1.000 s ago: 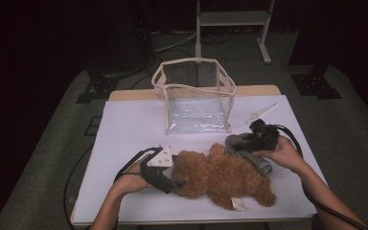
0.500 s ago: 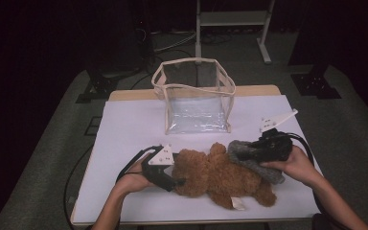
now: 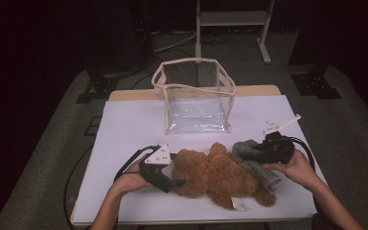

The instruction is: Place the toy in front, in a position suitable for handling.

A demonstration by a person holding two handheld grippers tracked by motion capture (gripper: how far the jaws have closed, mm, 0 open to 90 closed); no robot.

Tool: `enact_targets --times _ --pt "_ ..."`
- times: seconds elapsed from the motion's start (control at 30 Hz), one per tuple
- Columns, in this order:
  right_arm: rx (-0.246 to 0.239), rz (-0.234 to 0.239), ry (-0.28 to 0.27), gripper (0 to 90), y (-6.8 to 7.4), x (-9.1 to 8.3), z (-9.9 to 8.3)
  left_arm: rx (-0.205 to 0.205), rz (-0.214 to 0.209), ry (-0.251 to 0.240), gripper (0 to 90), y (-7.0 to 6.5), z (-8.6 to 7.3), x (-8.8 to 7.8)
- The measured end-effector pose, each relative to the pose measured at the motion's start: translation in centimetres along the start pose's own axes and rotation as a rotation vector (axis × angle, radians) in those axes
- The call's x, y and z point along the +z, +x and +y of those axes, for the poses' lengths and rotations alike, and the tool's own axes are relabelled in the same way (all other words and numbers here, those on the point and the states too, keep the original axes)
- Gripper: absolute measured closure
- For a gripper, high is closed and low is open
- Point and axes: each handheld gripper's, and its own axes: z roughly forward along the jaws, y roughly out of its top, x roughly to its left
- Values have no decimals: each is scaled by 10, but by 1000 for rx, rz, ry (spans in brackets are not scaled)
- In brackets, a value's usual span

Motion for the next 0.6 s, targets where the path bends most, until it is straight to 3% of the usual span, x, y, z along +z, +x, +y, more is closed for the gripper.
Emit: enact_targets --times 0.17,0.27,0.43,0.6 --pt "54 -9 -35 675 -1 -17 -23 18 20 9 136 -1 2 3" --pt "47 -4 -46 676 5 -21 -25 19 25 10 135 -1 2 4" --pt "-20 33 -39 675 20 -12 -6 18 33 12 134 -2 3 6" --pt "-120 58 27 674 36 18 22 24 36 17 133 -3 4 6"
